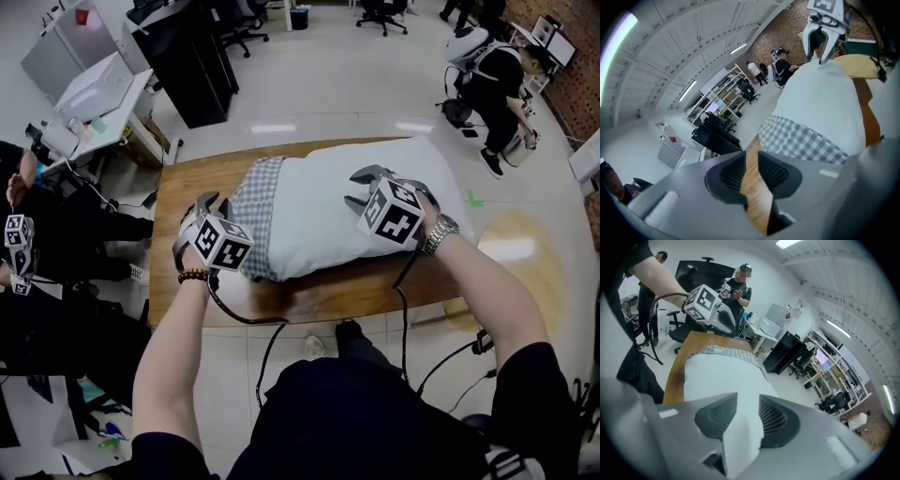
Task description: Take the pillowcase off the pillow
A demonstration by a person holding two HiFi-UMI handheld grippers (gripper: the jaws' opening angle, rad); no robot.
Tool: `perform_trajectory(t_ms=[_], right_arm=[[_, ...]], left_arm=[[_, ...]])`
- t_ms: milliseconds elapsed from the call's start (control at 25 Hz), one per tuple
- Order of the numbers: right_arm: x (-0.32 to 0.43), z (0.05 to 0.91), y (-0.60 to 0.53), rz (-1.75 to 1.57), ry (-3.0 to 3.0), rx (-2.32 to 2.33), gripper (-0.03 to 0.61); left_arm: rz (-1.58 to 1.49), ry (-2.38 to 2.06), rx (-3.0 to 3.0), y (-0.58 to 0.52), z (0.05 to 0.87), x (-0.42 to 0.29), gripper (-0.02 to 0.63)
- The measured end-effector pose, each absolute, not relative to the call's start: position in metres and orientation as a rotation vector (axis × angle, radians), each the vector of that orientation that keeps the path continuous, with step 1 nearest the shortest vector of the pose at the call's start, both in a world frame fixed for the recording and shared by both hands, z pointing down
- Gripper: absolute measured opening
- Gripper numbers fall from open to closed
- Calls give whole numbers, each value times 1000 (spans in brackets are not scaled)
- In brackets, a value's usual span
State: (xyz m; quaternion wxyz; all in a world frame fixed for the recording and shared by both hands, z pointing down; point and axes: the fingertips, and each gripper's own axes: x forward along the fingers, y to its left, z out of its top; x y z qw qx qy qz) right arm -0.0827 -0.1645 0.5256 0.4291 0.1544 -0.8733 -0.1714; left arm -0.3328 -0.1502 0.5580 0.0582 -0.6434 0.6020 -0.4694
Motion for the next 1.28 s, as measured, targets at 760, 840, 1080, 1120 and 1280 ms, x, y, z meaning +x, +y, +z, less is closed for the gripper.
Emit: perform_trajectory(t_ms=[760, 840, 1080, 1120, 1280], right_arm=[[-150, 526, -321, -206, -2229, 283, 177], [-158, 526, -338, -181, -2231, 264, 186], [-180, 539, -377, -57, -2218, 188, 204], [-184, 542, -382, -29, -2212, 169, 206], [-191, 563, -395, 54, -2174, 96, 224]], left_arm=[[-1436, 1611, -2484, -304, 562, -286, 109], [-1436, 1587, -2569, -320, 562, -284, 120], [-1339, 1511, -2608, -391, 540, -282, 149], [-1372, 1506, -2637, -397, 546, -284, 153], [-1623, 1478, -2785, -397, 598, -295, 164]])
